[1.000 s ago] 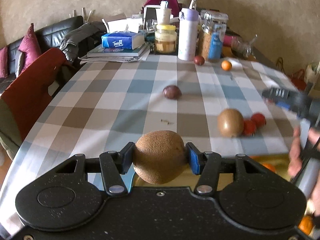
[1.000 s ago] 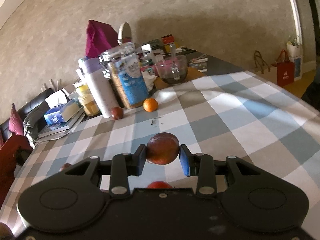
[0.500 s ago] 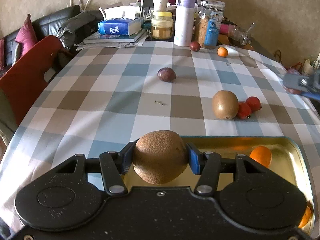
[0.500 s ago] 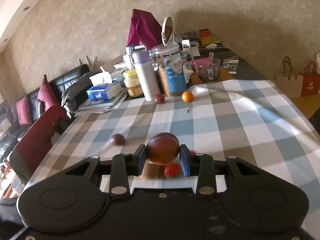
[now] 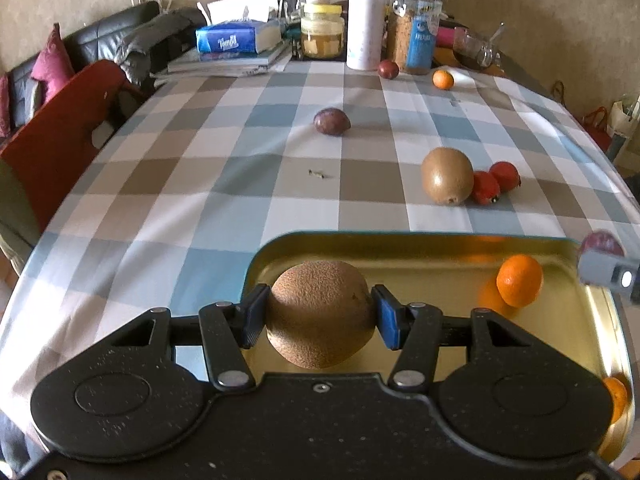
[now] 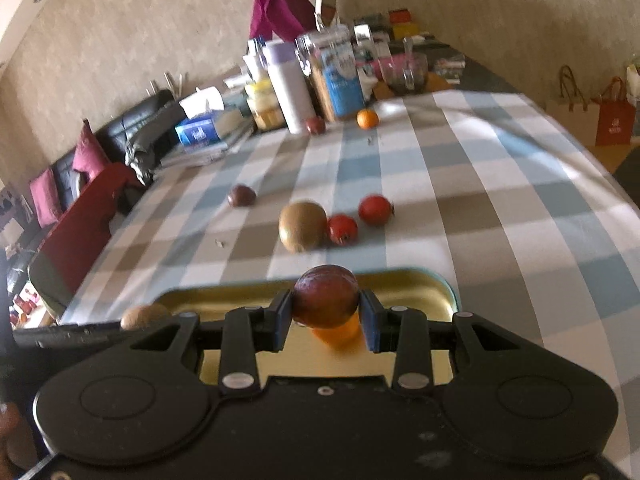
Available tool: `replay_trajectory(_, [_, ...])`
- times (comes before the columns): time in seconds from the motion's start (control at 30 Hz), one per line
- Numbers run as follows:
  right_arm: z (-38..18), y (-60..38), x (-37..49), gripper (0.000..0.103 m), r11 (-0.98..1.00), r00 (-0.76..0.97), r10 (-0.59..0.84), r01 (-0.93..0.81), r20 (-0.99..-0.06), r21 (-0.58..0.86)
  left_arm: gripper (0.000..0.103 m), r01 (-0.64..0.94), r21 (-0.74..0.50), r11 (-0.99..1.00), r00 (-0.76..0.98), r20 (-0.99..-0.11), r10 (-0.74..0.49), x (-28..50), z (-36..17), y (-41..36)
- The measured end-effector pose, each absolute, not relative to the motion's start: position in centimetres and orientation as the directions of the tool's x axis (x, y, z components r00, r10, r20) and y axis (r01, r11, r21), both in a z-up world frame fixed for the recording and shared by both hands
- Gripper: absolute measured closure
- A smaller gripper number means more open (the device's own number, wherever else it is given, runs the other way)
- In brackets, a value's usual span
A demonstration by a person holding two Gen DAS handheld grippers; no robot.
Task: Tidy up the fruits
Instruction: 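Lower the kiwi and plum into the tray and open both grippers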
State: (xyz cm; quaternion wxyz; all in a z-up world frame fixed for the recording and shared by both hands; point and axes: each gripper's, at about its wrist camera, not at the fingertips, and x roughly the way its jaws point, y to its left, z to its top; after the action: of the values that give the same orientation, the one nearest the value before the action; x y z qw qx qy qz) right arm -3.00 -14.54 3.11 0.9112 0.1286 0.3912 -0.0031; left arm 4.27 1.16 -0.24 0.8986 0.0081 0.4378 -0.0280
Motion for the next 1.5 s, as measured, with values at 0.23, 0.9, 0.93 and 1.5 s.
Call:
replay_trajectory(0.23, [2.1, -14.5, -4.1, 0.066, 0.973, 0.636, 0.075, 0.123, -0.768, 0.197, 0.043, 0.066, -0.005, 0.998, 0.583, -0.812, -0.043, 4.1, -0.6, 0.5])
replay_trajectory(0.9, [1.0, -12.8, -4.4, 0.065, 0.985, 0.582, 0.067, 0.091, -0.81, 0.147, 0.043, 0.108, -0.024, 0.994, 0.529, -0.845, -0.078, 4.2, -1.1, -0.8])
replay_trajectory(0.93, [1.0, -12.8, -4.4, 0.065, 0.986, 0.584, 0.066, 0.088, -0.809, 0.144, 0.043, 0.107, -0.024, 0.994, 0.527, -0.846, -0.077, 4.3, -1.2, -0.8])
replay_trajectory(1.5, [1.0, -12.9, -4.1, 0.065, 0.983, 0.591, 0.083, 0.084, -0.803, 0.163, 0.044, 0.101, -0.019, 0.995, 0.54, -0.839, -0.071, 4.0, -1.0, -0.3])
